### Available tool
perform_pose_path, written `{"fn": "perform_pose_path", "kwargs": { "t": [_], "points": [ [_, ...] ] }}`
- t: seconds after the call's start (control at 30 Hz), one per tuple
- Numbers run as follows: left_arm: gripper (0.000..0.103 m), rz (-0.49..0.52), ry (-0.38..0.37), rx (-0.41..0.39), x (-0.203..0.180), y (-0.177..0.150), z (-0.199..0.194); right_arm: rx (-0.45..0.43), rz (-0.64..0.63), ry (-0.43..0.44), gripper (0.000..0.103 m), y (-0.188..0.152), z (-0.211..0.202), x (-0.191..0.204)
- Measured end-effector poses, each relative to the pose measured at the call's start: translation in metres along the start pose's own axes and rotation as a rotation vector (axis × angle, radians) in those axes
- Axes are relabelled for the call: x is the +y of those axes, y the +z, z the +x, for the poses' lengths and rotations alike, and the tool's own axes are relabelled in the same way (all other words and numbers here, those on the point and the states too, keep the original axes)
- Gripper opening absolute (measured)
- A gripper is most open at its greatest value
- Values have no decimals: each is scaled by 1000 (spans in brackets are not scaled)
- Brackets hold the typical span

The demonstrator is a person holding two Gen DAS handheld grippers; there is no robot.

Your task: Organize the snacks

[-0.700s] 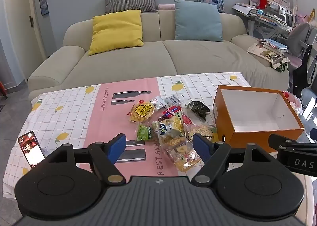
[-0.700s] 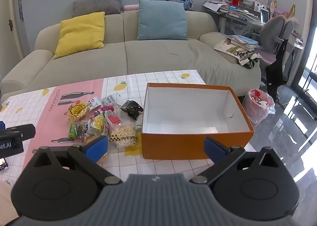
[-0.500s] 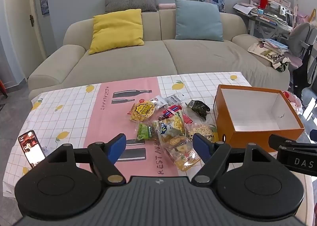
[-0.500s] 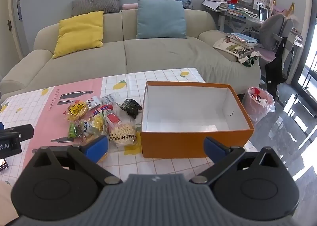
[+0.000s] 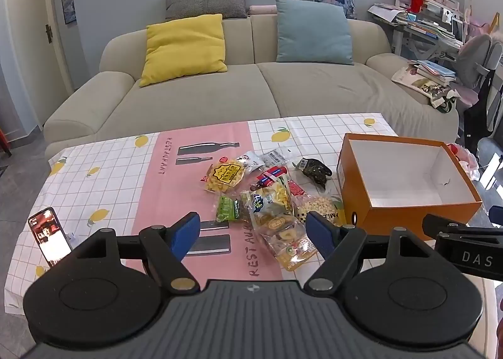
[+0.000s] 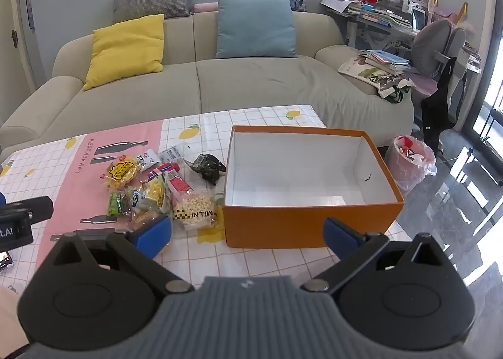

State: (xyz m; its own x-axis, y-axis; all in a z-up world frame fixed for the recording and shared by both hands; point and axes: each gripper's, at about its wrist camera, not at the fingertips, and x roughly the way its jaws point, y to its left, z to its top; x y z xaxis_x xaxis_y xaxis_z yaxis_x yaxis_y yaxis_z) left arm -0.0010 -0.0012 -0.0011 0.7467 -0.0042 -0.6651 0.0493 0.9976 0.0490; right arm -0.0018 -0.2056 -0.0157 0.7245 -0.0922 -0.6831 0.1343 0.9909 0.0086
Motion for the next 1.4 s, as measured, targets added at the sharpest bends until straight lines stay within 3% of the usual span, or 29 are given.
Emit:
{"fn": "perform_pose_path", "kwargs": {
  "t": [1.4],
  "points": [
    [90, 19, -11, 13, -9, -7, -3, 22, 6, 2, 100, -2, 3, 0]
  ]
}}
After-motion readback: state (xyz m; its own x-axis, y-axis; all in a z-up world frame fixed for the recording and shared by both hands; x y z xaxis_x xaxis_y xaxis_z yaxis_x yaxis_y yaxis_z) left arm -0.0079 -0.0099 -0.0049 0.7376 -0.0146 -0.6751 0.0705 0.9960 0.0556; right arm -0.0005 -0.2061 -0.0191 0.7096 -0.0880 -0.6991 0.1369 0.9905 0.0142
